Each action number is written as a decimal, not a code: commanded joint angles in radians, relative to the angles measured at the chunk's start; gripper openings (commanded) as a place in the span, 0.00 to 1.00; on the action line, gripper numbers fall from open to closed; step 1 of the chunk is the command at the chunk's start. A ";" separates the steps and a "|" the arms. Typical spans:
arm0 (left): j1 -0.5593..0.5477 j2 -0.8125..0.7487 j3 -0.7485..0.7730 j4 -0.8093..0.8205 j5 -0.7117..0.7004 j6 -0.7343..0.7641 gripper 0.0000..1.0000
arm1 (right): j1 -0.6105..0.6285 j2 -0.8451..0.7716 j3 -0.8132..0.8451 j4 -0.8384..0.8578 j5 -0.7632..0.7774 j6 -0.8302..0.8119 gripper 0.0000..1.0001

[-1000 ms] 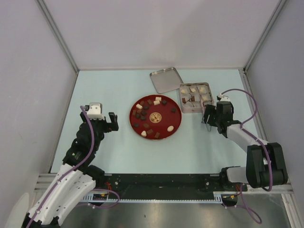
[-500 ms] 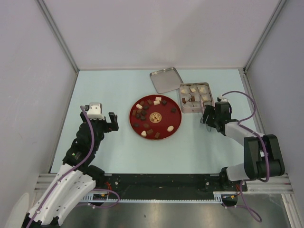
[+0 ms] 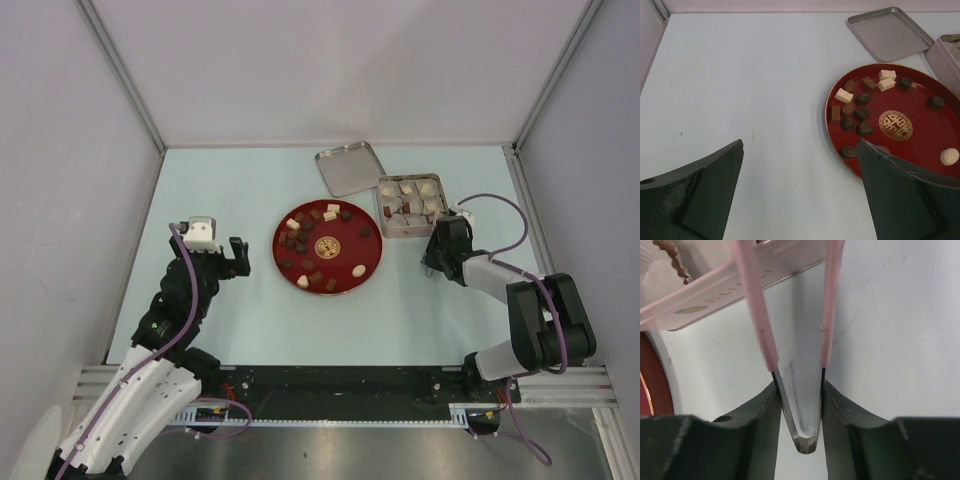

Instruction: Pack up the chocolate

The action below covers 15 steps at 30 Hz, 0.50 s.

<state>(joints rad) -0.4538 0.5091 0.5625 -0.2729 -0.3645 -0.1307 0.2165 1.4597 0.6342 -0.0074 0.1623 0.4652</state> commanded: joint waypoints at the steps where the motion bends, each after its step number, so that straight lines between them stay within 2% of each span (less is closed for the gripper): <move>1: -0.005 -0.009 -0.001 0.009 0.007 0.011 1.00 | 0.018 -0.087 -0.001 -0.031 0.080 0.010 0.33; 7: -0.006 -0.003 0.002 0.009 0.016 0.003 1.00 | 0.044 -0.242 -0.021 -0.103 0.072 -0.032 0.13; 10: -0.006 0.002 0.007 0.012 0.044 -0.017 1.00 | 0.066 -0.330 -0.021 -0.130 0.020 -0.072 0.08; 15: -0.006 0.028 0.017 0.044 0.180 -0.108 1.00 | 0.106 -0.461 -0.019 -0.160 -0.127 -0.106 0.04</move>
<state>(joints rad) -0.4561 0.5156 0.5625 -0.2718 -0.3088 -0.1574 0.2951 1.0885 0.6132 -0.1493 0.1486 0.4038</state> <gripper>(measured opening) 0.996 0.243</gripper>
